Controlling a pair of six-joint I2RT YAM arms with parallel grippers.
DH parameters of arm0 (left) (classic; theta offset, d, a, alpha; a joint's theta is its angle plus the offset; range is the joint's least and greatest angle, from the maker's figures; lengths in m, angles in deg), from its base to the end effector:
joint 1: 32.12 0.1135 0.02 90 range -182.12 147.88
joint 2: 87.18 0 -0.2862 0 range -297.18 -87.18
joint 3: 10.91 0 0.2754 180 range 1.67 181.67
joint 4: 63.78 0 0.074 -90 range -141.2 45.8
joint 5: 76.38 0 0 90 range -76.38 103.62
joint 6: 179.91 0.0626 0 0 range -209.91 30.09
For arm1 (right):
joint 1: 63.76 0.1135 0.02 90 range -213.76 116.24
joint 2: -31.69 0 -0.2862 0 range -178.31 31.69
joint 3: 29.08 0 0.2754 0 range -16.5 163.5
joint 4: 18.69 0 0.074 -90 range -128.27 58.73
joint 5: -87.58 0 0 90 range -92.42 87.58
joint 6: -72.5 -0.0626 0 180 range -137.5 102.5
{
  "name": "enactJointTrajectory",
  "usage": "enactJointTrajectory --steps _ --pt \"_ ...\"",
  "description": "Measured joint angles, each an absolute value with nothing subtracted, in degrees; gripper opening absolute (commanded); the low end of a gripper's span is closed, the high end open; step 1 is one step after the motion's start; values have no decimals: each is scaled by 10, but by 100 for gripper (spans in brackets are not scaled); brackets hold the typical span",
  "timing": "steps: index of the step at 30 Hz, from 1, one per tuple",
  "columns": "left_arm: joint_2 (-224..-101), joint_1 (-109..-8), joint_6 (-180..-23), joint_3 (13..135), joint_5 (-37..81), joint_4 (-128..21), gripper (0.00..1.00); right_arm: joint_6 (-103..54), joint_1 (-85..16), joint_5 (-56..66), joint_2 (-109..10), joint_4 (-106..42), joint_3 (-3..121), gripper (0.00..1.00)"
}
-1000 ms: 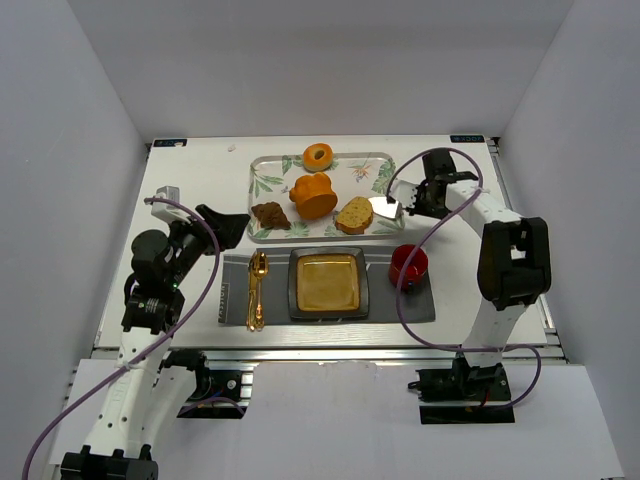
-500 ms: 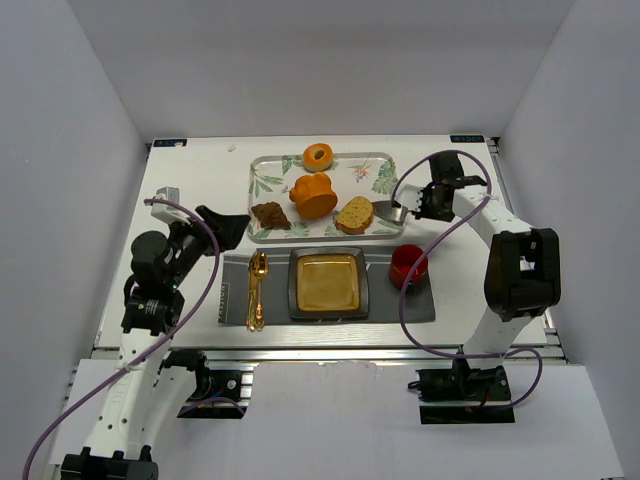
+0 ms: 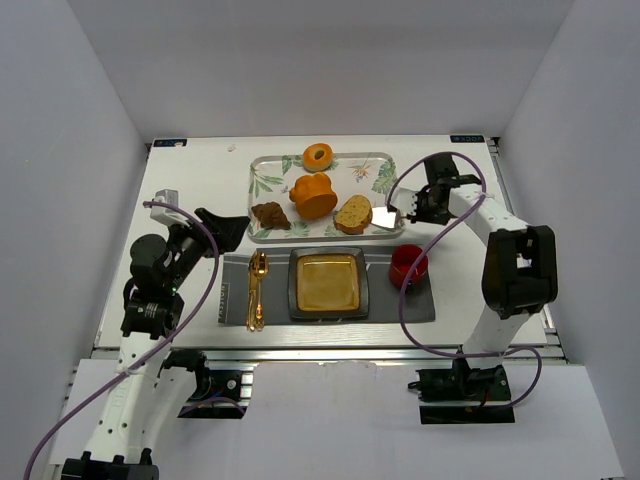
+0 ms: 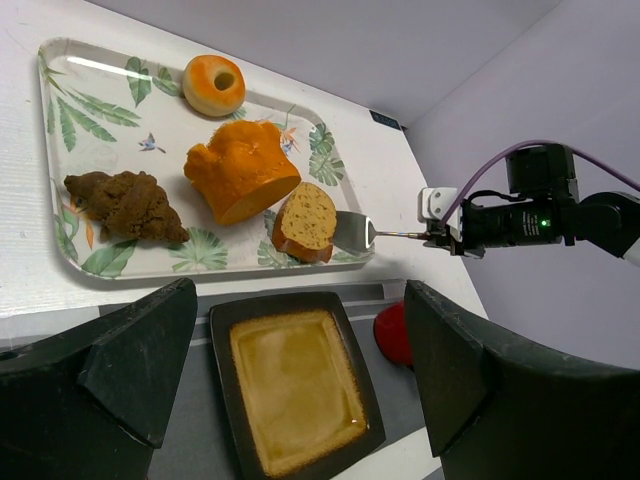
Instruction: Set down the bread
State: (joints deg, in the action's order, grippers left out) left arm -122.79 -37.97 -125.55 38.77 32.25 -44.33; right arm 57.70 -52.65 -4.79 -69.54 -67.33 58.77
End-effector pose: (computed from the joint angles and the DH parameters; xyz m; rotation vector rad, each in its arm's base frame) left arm 0.1842 -0.0390 0.3346 -0.1924 1.7148 -0.8120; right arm 0.4006 0.0760 0.2099 -1.8504 1.9941 -0.4073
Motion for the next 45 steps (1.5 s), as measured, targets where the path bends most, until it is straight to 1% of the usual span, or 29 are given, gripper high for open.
enactJointTrajectory --steps 13,19,25,32,37,45 --pt "-1234 -380 -1256 388 323 -441 93 542 -489 10 -773 -689 665 0" --pt "-1241 -380 -1257 388 323 -441 93 503 -490 43 -791 -699 676 0" --pt "-1245 -380 -1259 391 323 -441 93 471 -509 84 -791 -710 673 0" --pt "-1246 -380 -1265 392 323 -445 93 439 -553 127 -784 -714 665 0" --pt "-1246 -380 -1270 395 323 -453 93 427 -575 144 -755 -706 641 0" --pt "-1244 -380 -1270 398 322 -456 93 431 -572 171 -702 -703 628 0"
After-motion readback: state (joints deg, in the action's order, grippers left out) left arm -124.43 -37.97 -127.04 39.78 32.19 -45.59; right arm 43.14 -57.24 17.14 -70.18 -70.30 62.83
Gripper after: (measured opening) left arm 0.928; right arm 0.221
